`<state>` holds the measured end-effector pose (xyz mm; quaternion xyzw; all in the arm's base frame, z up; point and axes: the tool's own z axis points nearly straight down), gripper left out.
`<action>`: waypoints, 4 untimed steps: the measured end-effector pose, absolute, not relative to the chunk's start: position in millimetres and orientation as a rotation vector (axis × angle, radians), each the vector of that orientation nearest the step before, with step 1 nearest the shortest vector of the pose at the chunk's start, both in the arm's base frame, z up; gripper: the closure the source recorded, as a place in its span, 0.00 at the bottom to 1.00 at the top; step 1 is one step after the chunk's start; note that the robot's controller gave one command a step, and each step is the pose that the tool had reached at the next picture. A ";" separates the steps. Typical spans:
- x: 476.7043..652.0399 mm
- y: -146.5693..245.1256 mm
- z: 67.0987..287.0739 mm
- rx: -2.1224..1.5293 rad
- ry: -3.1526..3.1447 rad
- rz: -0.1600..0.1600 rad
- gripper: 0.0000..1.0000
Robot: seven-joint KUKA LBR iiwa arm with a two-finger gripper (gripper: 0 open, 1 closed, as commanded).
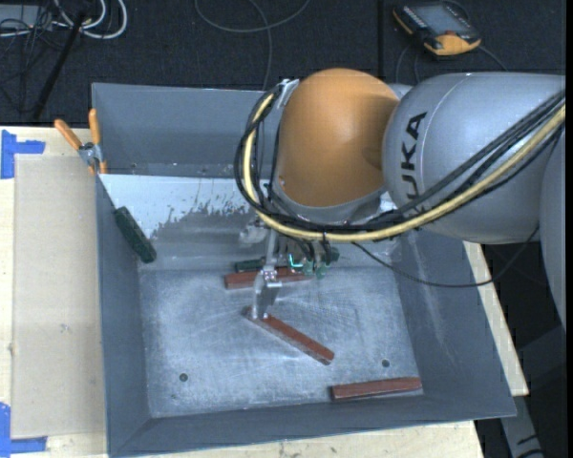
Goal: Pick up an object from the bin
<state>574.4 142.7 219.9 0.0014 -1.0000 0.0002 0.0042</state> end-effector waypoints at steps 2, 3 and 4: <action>589.4 99.2 92.6 0.172 -3.151 -0.005 1.00; 585.2 98.0 87.1 0.170 -3.137 -0.001 0.00; 585.1 98.0 87.1 0.169 -3.137 -0.001 0.00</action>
Offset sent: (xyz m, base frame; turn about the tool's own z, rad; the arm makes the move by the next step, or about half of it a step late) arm 0.0105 -0.0447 -0.1324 -0.1082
